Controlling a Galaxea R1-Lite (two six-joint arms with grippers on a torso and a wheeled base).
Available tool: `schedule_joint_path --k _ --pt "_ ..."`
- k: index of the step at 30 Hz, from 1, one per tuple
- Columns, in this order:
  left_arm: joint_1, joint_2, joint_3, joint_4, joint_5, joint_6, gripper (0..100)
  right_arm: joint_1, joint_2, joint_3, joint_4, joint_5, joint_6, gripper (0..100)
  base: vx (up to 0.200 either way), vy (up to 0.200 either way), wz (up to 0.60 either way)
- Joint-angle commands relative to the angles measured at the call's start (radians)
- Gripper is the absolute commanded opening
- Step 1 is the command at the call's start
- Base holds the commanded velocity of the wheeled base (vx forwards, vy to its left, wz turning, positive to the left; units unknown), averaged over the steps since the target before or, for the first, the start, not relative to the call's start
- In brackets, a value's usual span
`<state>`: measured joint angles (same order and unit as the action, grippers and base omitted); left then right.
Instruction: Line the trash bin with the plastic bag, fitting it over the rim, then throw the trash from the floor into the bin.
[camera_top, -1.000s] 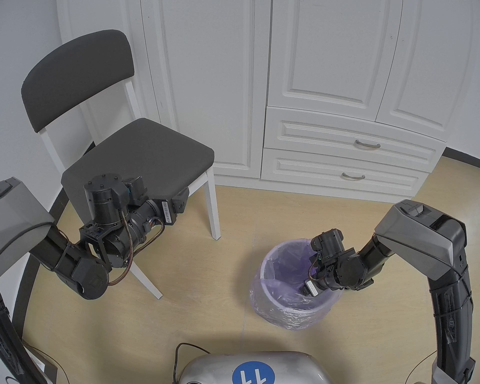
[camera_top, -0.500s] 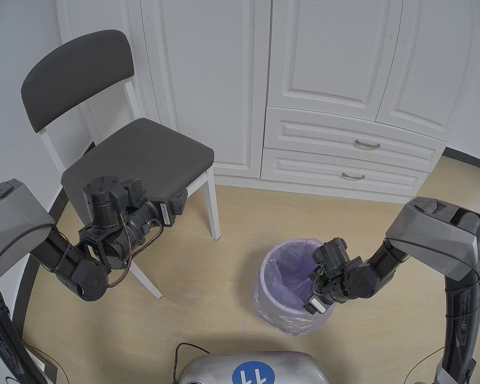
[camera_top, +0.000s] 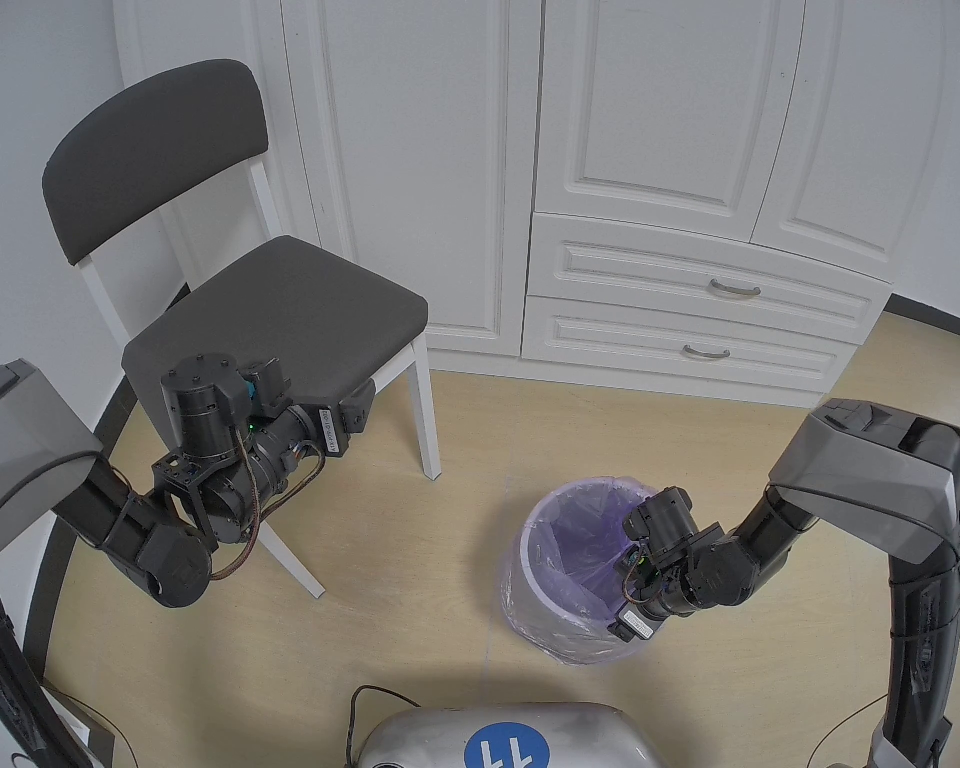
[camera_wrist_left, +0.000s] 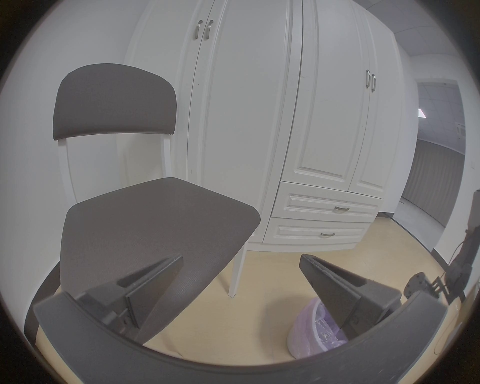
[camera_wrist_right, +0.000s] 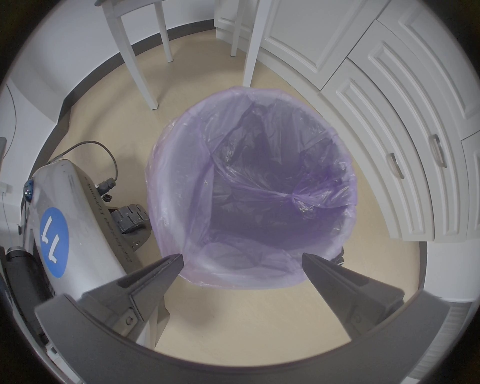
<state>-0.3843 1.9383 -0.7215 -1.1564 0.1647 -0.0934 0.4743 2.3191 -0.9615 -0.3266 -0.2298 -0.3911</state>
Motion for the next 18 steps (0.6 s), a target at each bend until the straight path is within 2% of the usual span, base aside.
schedule_joint_path --k 1,5,11,18 --pt "-0.004 -0.007 0.001 0.0 0.001 0.0 100 -0.032 0.123 -0.082 0.006 -0.002 0.011 100 0.0 0.0 0.0" --pt "-0.002 -0.009 0.001 0.0 0.001 -0.002 100 -0.055 0.161 -0.131 0.014 -0.005 0.024 100 0.0 0.0 0.0" --pt "-0.001 -0.001 -0.006 -0.037 0.001 0.0 100 -0.049 0.177 -0.166 -0.011 -0.005 0.095 100 0.0 0.0 0.0" --pt "-0.002 0.002 -0.003 -0.045 -0.001 -0.002 100 -0.059 0.155 -0.154 -0.014 0.001 0.1 100 0.0 0.0 0.0"
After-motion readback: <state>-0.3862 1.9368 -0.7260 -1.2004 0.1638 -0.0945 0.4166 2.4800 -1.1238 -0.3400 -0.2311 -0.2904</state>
